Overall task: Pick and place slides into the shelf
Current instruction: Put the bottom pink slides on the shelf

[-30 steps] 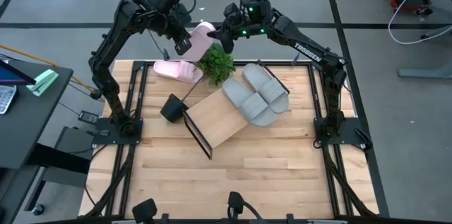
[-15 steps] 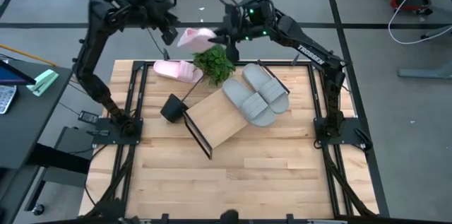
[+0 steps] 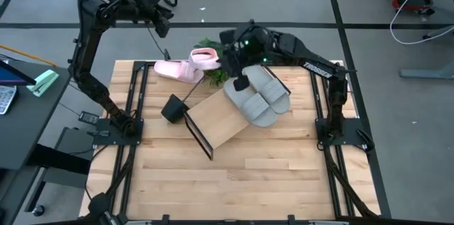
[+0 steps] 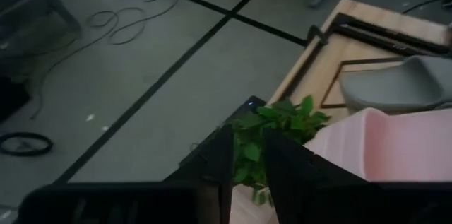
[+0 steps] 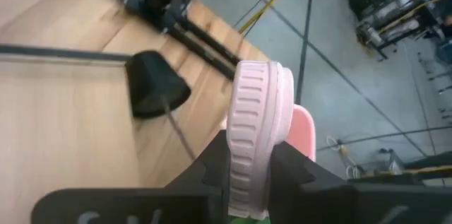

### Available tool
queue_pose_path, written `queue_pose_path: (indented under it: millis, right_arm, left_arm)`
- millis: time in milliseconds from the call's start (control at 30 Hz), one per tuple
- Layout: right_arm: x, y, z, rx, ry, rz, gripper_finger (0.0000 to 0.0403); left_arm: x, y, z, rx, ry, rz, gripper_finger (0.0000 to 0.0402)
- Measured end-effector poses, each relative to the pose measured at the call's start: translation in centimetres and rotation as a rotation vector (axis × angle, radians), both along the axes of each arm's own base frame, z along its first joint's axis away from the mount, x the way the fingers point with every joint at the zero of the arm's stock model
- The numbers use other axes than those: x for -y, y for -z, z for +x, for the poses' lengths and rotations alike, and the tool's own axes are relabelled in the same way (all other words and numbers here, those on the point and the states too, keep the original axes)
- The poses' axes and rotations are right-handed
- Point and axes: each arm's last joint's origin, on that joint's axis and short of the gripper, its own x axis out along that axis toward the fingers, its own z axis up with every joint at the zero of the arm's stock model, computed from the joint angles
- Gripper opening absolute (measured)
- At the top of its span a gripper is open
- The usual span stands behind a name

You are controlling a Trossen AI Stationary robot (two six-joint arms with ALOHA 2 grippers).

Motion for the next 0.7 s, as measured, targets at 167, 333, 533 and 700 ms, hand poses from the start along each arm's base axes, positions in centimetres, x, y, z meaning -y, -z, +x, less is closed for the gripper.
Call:
queue_pose_path:
  millis: [167,333,533,700]
  right_arm:
    - [-2.9,0.2,0.5,-0.024,0.005,0.025,0.0057]
    - [-5.4,0.5,0.7,-0.042,0.001,0.071,0.0057]
    - [-6.7,3.0,1.7,-0.135,0.008,0.048,0.0057]
    - [-7.2,4.8,2.4,-0.185,-0.037,-0.015,0.0057]
  left_arm:
    - [0.0,-0.1,-0.2,0.024,0.002,-0.011,0.0069]
    - [0.1,-0.3,-0.1,0.036,0.006,-0.001,0.0062]
    - [0.8,-0.2,0.5,0.070,0.102,-0.052,0.0056]
    - [1.2,-0.2,1.1,0.071,0.128,-0.053,0.0052]
